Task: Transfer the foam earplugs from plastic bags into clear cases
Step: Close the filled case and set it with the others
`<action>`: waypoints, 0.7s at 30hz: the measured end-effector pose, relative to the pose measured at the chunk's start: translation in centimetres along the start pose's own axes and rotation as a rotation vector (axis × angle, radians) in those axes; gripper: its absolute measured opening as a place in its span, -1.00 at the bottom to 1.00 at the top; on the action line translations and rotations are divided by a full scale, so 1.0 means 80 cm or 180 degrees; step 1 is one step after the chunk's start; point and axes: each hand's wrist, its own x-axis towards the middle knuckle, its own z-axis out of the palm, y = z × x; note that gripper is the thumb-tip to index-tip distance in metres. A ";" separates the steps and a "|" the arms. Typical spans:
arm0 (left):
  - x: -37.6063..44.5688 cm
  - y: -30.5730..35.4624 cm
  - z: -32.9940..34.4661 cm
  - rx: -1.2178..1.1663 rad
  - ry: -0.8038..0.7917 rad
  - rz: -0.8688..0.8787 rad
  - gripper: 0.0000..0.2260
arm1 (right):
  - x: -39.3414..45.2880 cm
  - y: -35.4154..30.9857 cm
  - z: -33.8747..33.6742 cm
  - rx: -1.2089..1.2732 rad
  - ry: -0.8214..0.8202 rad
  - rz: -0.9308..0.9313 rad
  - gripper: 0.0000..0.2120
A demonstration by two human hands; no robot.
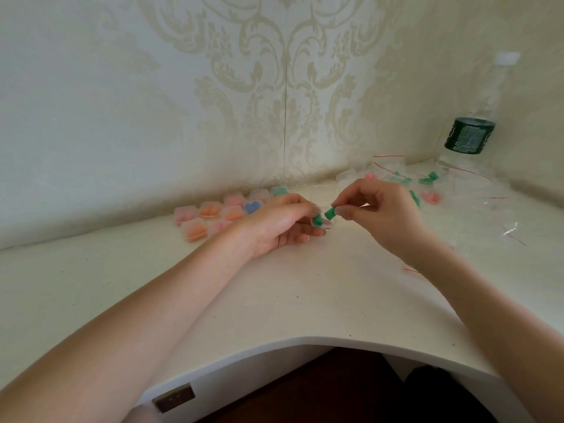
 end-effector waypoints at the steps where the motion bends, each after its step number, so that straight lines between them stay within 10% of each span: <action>1: -0.001 0.000 -0.001 0.0010 -0.0040 0.0010 -0.94 | 0.000 0.000 0.001 -0.0145 -0.0026 -0.0027 -0.87; 21: 0.001 -0.002 -0.004 -0.0207 -0.0194 0.0067 -0.95 | 0.002 0.007 0.003 -0.0470 0.0374 -0.0437 -0.76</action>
